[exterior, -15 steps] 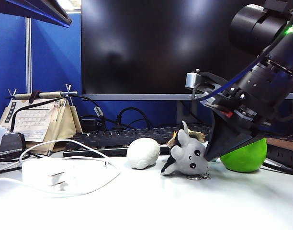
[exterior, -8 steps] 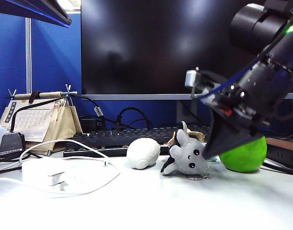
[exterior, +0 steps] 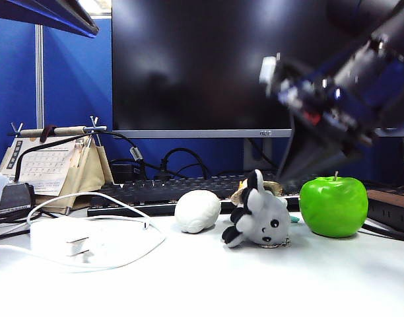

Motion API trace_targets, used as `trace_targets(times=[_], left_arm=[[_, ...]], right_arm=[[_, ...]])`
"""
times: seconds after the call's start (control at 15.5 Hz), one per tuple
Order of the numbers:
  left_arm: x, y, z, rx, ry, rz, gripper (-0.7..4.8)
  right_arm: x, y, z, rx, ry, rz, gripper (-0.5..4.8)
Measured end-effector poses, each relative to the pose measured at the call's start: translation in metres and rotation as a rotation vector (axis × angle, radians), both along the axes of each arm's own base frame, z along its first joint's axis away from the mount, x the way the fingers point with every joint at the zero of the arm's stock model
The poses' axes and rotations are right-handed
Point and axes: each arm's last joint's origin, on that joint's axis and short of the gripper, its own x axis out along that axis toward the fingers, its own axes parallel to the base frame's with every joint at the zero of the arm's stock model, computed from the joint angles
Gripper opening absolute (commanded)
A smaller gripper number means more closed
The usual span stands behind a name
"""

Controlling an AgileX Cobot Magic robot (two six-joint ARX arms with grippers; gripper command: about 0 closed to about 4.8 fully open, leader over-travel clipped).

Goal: Place the tilting octopus upright.

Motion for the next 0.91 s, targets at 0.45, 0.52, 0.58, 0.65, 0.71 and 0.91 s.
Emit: trace_targets(times=[0.45,0.52,0.58,0.65,0.71,0.91], left_arm=[[0.0,0.0,0.0,0.0,0.001,0.0,-0.02],[0.0,0.0,0.0,0.001,0.001,0.0,-0.02],[0.0,0.0,0.0,0.001,0.001,0.0,-0.02],[0.0,0.0,0.0,0.001,0.001,0.0,-0.02],[0.0,0.0,0.0,0.001,0.001,0.0,-0.02],[0.0,0.0,0.0,0.001,0.001,0.0,-0.02]], right_arm=[[0.011,0.005,-0.023,-0.031,0.052,-0.01,1.26],[0.012,0.006,-0.025,-0.019,0.061,0.003,1.42],[0.012,0.007,-0.025,-0.003,0.068,0.017,1.49],[0.012,0.008,-0.024,0.027,0.068,0.04,1.46],[0.013,0.009,-0.023,0.058,0.061,0.062,0.54],[0.015,0.011,-0.02,0.088,0.035,0.079,-0.01]])
